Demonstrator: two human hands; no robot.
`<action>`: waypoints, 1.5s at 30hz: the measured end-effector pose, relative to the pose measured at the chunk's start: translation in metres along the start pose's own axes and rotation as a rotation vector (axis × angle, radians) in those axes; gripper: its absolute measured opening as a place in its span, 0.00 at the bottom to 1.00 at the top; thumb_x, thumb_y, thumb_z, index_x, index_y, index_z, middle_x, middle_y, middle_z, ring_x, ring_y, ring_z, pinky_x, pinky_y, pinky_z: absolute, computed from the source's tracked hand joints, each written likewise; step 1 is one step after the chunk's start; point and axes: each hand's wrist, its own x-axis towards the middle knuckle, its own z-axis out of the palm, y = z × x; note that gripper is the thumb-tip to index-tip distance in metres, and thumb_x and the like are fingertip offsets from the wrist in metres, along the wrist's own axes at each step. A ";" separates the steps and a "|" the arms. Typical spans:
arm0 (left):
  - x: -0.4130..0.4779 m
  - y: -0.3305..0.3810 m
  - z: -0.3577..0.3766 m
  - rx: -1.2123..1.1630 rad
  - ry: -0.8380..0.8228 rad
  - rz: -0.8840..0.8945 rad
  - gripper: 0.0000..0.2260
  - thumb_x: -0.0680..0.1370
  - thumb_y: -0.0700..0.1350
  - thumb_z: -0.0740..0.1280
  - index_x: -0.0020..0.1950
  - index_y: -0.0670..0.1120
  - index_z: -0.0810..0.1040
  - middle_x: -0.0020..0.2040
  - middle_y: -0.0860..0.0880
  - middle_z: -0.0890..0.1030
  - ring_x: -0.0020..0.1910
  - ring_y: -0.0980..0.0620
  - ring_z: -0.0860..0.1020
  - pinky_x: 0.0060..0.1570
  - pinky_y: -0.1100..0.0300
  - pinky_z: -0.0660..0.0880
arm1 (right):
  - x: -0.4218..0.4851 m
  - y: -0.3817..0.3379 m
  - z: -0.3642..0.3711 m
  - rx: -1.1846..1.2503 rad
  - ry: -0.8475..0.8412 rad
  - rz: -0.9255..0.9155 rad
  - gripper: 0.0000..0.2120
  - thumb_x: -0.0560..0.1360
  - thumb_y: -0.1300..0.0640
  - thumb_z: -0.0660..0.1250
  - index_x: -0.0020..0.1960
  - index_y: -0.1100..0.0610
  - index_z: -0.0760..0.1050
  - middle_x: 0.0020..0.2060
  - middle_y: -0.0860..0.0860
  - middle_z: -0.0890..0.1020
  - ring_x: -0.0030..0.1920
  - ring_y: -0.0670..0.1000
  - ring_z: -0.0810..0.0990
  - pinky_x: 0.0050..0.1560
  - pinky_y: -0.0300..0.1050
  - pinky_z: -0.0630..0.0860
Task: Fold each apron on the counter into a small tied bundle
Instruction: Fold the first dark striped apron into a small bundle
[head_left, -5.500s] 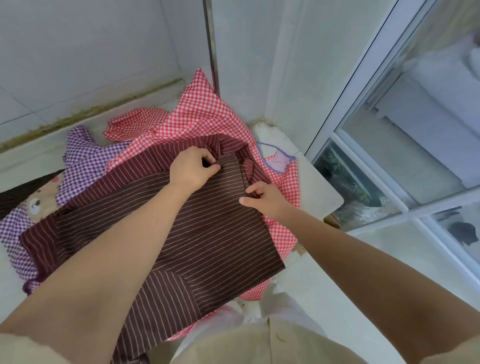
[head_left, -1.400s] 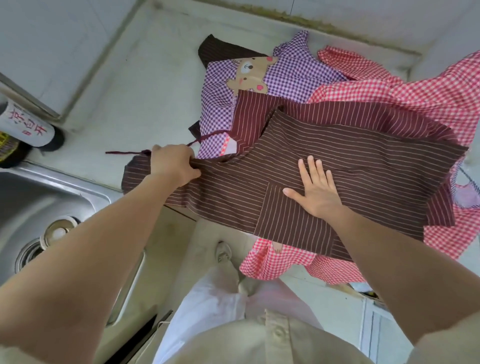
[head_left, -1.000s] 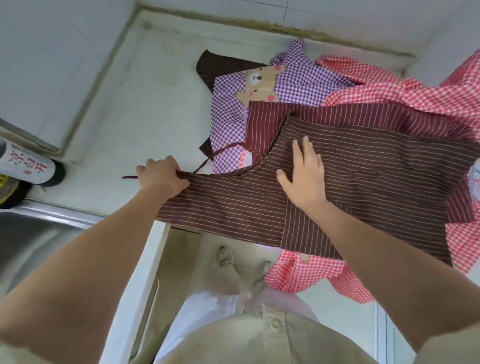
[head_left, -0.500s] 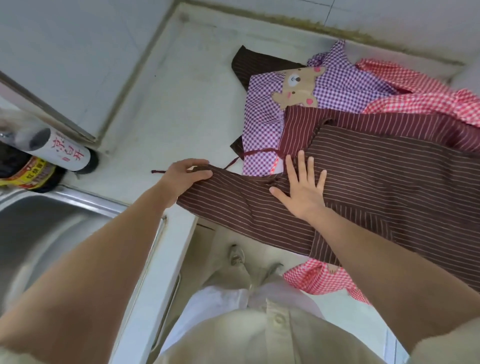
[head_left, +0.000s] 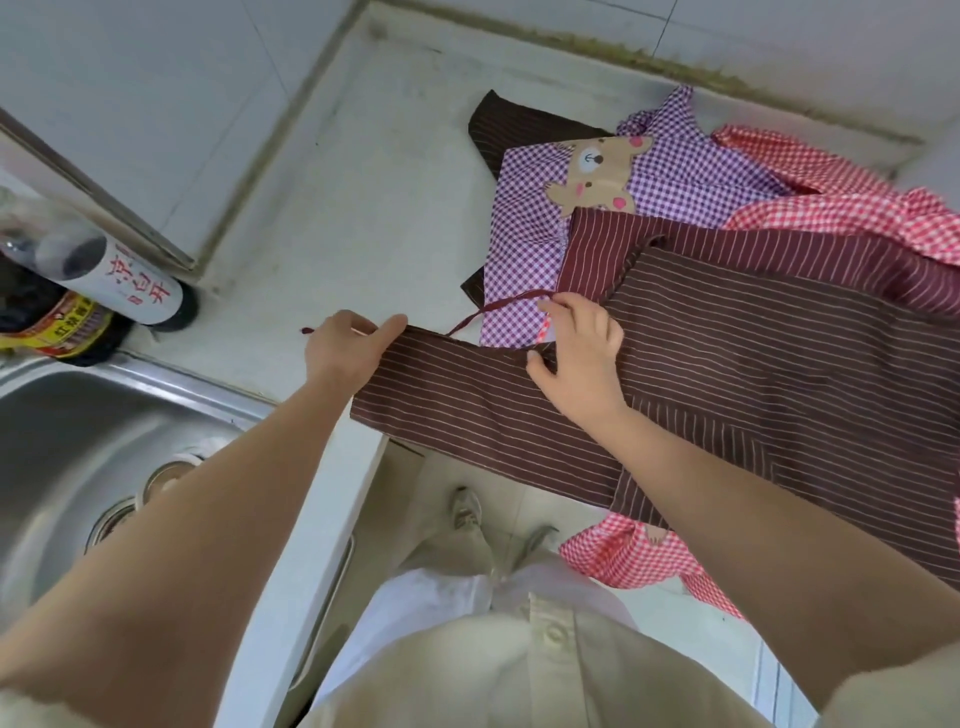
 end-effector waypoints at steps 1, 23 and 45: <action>0.000 -0.001 -0.001 0.029 -0.013 -0.003 0.25 0.73 0.67 0.65 0.50 0.44 0.77 0.45 0.48 0.80 0.46 0.46 0.79 0.46 0.52 0.75 | 0.005 -0.009 0.000 0.040 -0.003 -0.049 0.23 0.74 0.50 0.65 0.68 0.54 0.71 0.64 0.52 0.72 0.67 0.52 0.66 0.67 0.51 0.58; -0.005 -0.048 -0.011 0.291 -0.302 0.300 0.12 0.75 0.51 0.68 0.53 0.45 0.78 0.48 0.48 0.81 0.49 0.47 0.78 0.53 0.52 0.76 | 0.053 -0.098 0.036 0.312 -0.521 -0.015 0.12 0.80 0.51 0.64 0.60 0.55 0.75 0.37 0.41 0.72 0.45 0.47 0.74 0.55 0.45 0.70; 0.002 -0.052 -0.014 -0.002 -0.199 0.286 0.10 0.77 0.38 0.59 0.48 0.48 0.78 0.51 0.48 0.78 0.51 0.50 0.75 0.54 0.56 0.70 | 0.066 -0.114 0.037 0.330 -0.480 -0.294 0.05 0.75 0.54 0.69 0.50 0.53 0.81 0.46 0.45 0.76 0.51 0.48 0.71 0.57 0.52 0.70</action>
